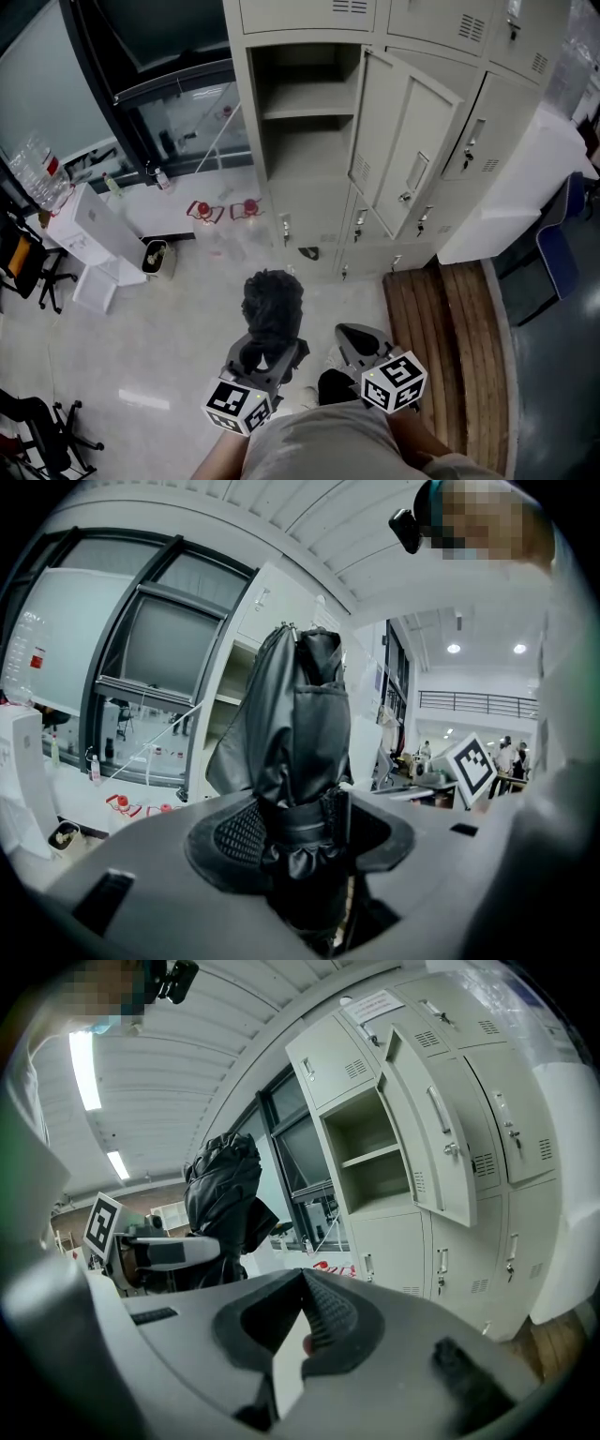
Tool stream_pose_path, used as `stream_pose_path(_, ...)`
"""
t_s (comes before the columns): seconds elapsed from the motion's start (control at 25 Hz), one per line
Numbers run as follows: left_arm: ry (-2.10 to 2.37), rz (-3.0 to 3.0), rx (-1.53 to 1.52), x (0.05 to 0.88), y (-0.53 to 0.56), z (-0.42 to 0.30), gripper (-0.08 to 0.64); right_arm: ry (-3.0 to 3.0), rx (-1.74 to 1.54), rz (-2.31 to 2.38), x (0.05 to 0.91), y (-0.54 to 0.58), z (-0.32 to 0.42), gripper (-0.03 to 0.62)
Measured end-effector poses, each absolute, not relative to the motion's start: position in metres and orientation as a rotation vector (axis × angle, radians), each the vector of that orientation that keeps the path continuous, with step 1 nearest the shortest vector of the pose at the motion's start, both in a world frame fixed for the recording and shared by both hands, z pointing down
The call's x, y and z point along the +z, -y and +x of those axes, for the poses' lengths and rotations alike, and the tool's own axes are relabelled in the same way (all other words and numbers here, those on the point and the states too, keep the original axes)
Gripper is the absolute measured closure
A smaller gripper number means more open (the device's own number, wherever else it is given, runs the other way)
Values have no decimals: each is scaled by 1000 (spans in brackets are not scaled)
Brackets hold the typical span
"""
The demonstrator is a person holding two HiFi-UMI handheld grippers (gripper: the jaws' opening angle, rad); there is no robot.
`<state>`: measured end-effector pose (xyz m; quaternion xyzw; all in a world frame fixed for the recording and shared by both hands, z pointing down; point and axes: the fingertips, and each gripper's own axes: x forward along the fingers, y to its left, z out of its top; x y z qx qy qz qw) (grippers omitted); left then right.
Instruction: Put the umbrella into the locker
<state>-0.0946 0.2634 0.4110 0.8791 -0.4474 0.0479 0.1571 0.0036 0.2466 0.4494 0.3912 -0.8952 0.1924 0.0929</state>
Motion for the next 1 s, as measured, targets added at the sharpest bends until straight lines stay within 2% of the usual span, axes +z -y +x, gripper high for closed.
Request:
stream_pose_path(0.32,1281,2492,150,423,-216,-89,334,2664,614,1121,466,-199,2,565)
stream_pose_path(1.0,1373,2432,157,419,-20,-75,334,2710,541,998,441,6,10,565)
